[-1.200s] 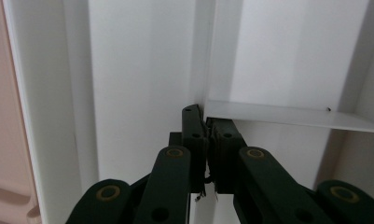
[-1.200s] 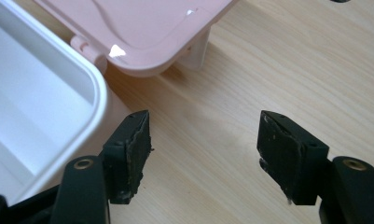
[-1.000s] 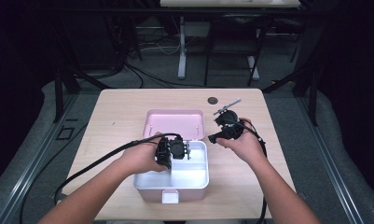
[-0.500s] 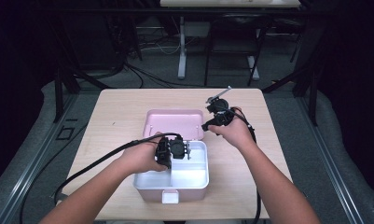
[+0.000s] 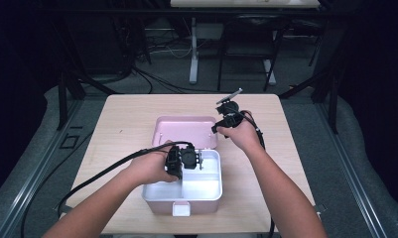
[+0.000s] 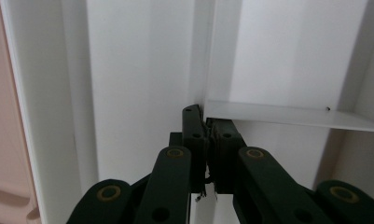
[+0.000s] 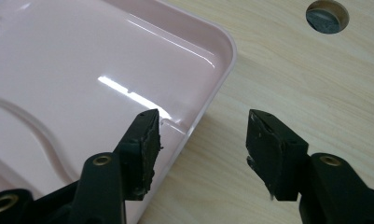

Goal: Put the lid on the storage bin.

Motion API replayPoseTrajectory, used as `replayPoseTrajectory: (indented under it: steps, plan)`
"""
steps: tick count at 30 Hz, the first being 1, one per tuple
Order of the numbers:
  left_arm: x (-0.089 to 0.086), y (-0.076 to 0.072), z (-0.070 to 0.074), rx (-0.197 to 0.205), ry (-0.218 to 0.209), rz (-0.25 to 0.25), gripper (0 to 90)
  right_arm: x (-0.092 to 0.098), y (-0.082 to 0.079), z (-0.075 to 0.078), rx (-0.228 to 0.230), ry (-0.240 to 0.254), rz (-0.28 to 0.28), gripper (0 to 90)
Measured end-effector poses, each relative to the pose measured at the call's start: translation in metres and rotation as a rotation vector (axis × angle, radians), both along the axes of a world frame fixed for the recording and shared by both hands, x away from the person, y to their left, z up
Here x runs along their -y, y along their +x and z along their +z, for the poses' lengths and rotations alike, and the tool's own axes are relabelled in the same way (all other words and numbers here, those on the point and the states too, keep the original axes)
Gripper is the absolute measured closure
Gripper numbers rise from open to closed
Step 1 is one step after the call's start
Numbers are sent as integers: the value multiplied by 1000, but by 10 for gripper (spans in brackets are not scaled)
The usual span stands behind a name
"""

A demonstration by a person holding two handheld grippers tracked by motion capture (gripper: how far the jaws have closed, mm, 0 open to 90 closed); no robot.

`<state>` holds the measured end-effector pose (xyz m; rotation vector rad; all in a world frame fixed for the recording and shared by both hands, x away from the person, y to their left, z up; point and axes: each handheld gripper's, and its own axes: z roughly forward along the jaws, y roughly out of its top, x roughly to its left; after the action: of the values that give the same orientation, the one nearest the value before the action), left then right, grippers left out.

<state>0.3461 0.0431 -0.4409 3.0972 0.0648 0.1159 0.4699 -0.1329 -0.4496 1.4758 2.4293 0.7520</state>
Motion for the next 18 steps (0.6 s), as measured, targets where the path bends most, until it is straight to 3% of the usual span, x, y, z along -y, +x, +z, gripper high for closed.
replayPoseTrajectory:
  steps: [1,4,9,11,12,18]
  plan:
    - [0,0,0,1,3,-1,865,-2,1,-1,8,-11,-12,465]
    - [0,0,0,-3,4,0,865,-5,6,-6,-16,16,-12,490]
    - [0,0,0,3,6,-5,865,-6,15,-14,13,-15,-83,553]
    - [0,0,0,3,6,-5,864,-5,18,-16,4,-19,-120,564]
    - [0,0,0,3,7,-5,865,-2,21,-17,-32,27,-105,574]
    - [0,0,0,3,7,-7,865,-5,25,-22,-62,30,-159,612]
